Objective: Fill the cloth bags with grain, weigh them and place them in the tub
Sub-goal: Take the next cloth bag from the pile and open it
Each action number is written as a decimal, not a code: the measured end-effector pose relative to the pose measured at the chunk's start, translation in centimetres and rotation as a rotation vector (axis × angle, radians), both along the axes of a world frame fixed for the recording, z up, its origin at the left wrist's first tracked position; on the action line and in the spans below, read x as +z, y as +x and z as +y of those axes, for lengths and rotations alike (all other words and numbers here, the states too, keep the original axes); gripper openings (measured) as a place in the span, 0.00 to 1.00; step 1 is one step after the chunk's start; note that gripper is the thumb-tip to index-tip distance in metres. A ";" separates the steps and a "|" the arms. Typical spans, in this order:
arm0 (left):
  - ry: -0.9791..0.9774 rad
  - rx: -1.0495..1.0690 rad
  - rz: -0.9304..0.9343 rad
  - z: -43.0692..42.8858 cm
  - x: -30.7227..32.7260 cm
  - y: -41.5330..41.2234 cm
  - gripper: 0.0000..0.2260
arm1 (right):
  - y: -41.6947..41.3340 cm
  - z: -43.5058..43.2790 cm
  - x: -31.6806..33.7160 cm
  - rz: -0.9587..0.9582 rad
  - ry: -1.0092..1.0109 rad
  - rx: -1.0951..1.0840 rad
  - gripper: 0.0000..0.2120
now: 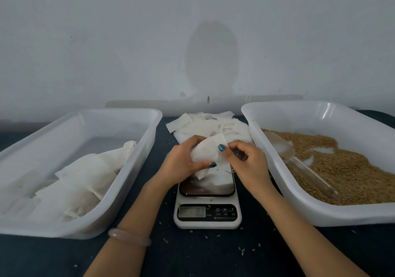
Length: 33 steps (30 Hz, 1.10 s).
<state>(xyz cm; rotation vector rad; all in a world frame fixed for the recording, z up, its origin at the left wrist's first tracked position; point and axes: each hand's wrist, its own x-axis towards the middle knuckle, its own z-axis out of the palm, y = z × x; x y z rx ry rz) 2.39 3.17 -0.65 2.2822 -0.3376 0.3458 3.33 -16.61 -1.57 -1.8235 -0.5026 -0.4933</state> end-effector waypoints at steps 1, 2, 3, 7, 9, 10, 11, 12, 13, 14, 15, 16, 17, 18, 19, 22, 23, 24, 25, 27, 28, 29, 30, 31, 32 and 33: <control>-0.011 -0.004 0.003 0.0 0.0 0.0 0.26 | -0.1 0.0 0.0 0.039 0.001 0.007 0.13; -0.019 -0.008 0.002 0.0 0.1 -0.1 0.26 | -0.1 0.0 -0.1 0.069 -0.004 0.017 0.15; -0.027 -0.012 -0.001 -0.1 0.1 -0.2 0.26 | -0.2 0.0 0.0 0.095 -0.002 0.038 0.16; -0.060 -0.021 -0.026 -0.3 0.1 -0.1 0.24 | -0.5 0.2 0.3 0.177 -0.005 0.191 0.22; -0.065 -0.021 -0.031 -0.1 0.0 0.0 0.21 | -0.7 0.3 0.4 0.177 -0.039 0.211 0.20; -0.070 -0.025 -0.035 0.0 0.0 0.0 0.20 | -0.7 0.3 0.4 0.179 -0.049 0.215 0.18; -0.076 -0.031 -0.041 0.0 0.0 0.0 0.20 | -0.7 0.3 0.5 0.187 -0.053 0.220 0.16; -0.082 -0.036 -0.045 0.0 0.0 0.0 0.20 | -0.6 0.3 0.4 0.189 -0.056 0.222 0.13; -0.086 -0.042 -0.046 0.0 0.0 0.0 0.19 | -0.6 0.2 0.3 0.193 -0.056 0.223 0.10; -0.089 -0.047 -0.043 0.0 0.0 0.1 0.19 | -0.6 0.2 0.1 0.195 -0.057 0.222 0.09; -0.093 -0.051 -0.036 0.0 0.0 0.1 0.19 | -0.6 0.3 0.1 0.208 -0.052 0.222 0.09; -0.097 -0.055 -0.031 0.0 0.1 0.1 0.19 | -0.6 0.3 0.1 0.219 -0.047 0.220 0.07; -0.101 -0.061 -0.031 0.0 0.1 0.0 0.19 | -0.8 0.3 0.2 0.228 -0.042 0.218 0.06; -0.108 -0.066 -0.032 -0.1 0.2 0.0 0.20 | -0.8 0.3 0.3 0.216 -0.040 0.210 0.07; -0.116 -0.067 -0.032 -0.1 0.3 -0.1 0.22 | -1.0 0.2 0.5 0.199 -0.042 0.200 0.10; -0.079 -0.032 -0.018 -0.3 0.3 -0.1 0.25 | -0.9 0.1 0.7 0.132 -0.048 0.148 0.10; -0.027 -0.001 -0.023 -0.3 0.3 -0.2 0.26 | -0.7 0.0 0.7 0.100 -0.067 0.108 0.12; 0.051 0.042 -0.049 -0.3 0.3 -0.3 0.29 | -0.5 -0.1 0.5 0.074 -0.086 0.067 0.14; 0.152 0.084 -0.107 -0.4 0.3 -0.4 0.32 | -0.3 -0.3 0.3 0.057 -0.099 0.032 0.15; 0.373 0.117 -0.275 -0.6 0.2 -0.5 0.42 | -0.1 -0.4 0.0 0.039 -0.100 -0.003 0.15; 0.465 0.121 -0.361 -0.9 0.2 -0.6 0.45 | 0.0 -0.4 -0.1 0.029 -0.105 -0.002 0.15; 0.530 0.123 -0.441 -1.3 0.1 -0.7 0.46 | 0.0 -0.3 -0.1 0.011 -0.121 0.002 0.15; 0.562 0.120 -0.511 -1.7 0.0 -0.8 0.46 | -0.1 -0.2 -0.2 -0.012 -0.143 0.005 0.16; 0.573 0.116 -0.563 -2.1 0.0 -0.9 0.43 | -0.2 -0.1 -0.2 -0.028 -0.164 0.013 0.15; 0.582 0.113 -0.594 -2.5 -0.1 -0.9 0.40 | -0.3 0.0 -0.3 -0.032 -0.178 0.024 0.14; 0.592 0.118 -0.614 -2.8 0.0 -1.0 0.37 | -0.4 0.1 -0.3 -0.028 -0.191 0.037 0.13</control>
